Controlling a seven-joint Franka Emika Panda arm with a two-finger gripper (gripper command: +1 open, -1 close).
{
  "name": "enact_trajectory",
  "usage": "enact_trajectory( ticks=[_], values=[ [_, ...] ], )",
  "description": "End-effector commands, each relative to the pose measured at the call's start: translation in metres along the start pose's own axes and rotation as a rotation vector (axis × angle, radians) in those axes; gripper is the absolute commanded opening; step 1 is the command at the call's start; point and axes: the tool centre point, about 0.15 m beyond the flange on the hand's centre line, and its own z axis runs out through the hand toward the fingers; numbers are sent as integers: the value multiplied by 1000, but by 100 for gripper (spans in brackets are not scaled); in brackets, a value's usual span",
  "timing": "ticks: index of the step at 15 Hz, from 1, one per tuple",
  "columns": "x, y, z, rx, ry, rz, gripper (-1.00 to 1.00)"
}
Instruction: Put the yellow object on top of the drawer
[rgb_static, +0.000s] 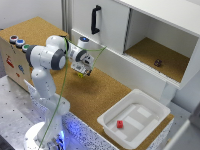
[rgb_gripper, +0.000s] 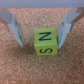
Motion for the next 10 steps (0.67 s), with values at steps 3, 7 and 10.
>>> enact_trajectory(
  ticks=[3, 7, 10],
  values=[
    [5, -8, -8, -107, -18, 76, -100],
    [46, -33, -86, -142, 101, -1, -100],
    [89, -76, -146, -118, 178, -152, -100]
  ],
)
